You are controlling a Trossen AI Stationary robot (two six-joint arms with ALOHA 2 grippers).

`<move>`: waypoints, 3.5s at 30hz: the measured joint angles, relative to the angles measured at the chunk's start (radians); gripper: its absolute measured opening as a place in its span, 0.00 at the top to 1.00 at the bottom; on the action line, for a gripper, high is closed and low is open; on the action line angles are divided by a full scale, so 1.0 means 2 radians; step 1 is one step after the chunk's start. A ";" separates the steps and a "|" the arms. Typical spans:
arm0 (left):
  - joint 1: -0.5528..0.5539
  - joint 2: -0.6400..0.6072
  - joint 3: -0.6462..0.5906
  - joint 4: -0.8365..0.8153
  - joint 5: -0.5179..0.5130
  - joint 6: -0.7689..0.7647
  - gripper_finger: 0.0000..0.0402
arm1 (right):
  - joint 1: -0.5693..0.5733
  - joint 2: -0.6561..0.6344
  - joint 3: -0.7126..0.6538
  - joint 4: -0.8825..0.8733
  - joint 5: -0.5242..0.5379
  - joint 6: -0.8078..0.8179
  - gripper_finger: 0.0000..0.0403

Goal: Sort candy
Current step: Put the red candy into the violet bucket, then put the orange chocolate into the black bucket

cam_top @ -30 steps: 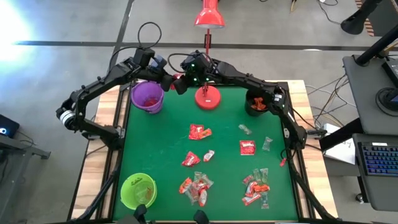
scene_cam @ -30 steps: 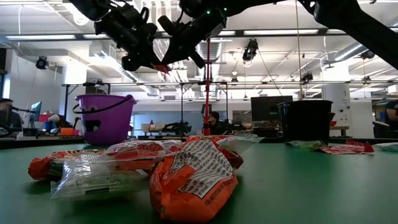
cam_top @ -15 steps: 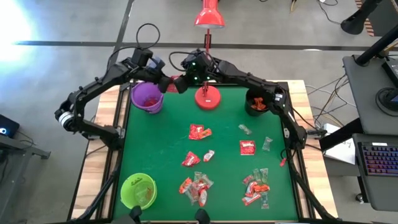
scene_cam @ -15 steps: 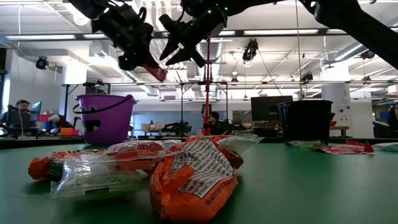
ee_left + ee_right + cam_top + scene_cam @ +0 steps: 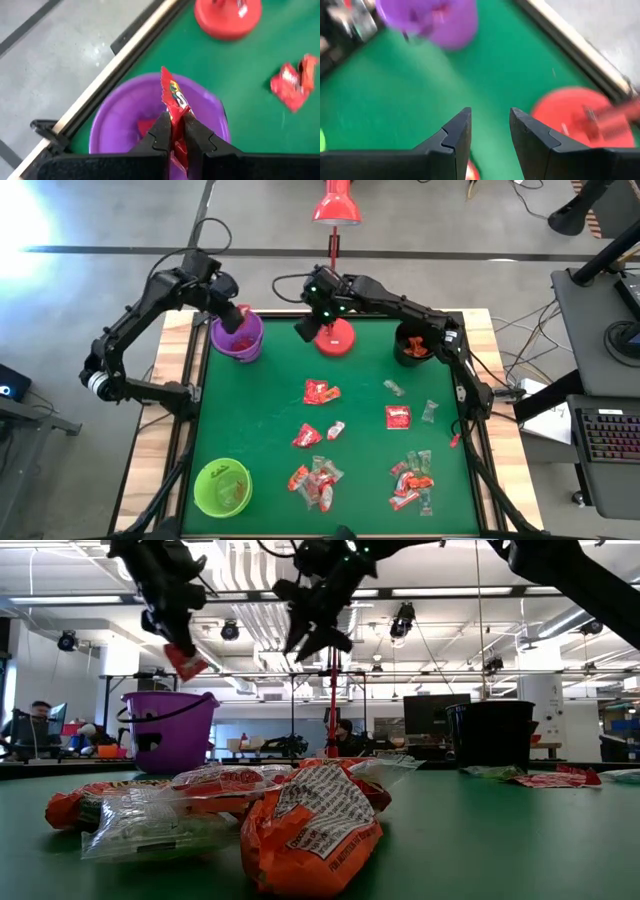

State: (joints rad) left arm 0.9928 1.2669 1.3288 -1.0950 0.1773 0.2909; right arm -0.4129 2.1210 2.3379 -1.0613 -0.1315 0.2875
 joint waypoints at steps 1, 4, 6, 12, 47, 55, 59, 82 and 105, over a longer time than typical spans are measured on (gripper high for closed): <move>0.000 -0.002 0.002 -0.011 -0.001 0.009 1.00 | 0.000 -0.004 0.000 -0.023 0.000 -0.007 0.68; 0.000 -0.006 0.003 -0.029 -0.002 0.020 0.98 | 0.000 -0.017 0.000 -0.078 0.000 -0.009 0.68; 0.000 -0.009 -0.001 -0.037 -0.002 0.020 0.96 | 0.001 -0.023 0.000 -0.107 0.000 -0.010 0.68; 0.000 -0.017 -0.017 -0.046 -0.006 0.019 0.81 | 0.008 -0.034 0.000 -0.179 0.000 -0.011 0.68; 0.000 -0.044 -0.017 -0.030 -0.004 0.008 0.65 | 0.102 -0.037 -0.252 -0.005 -0.001 -0.251 0.71; 0.000 -0.060 -0.017 -0.037 -0.004 0.014 0.65 | 0.102 -0.037 -0.298 0.060 -0.002 -0.282 0.72; 0.000 -0.059 -0.017 -0.037 -0.005 0.018 0.65 | 0.102 -0.037 -0.307 0.083 -0.004 -0.300 0.73; 0.000 -0.053 -0.017 -0.032 -0.005 0.020 0.65 | 0.101 -0.037 -0.372 0.156 -0.052 -0.262 0.78; 0.000 -0.053 -0.018 -0.006 -0.005 0.020 0.65 | 0.081 -0.039 -0.400 0.172 -0.086 -0.196 0.98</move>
State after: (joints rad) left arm 0.9920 1.1610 1.2934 -1.1072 0.1673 0.3318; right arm -0.2510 2.0439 1.5372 -0.7177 -0.3040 -0.1047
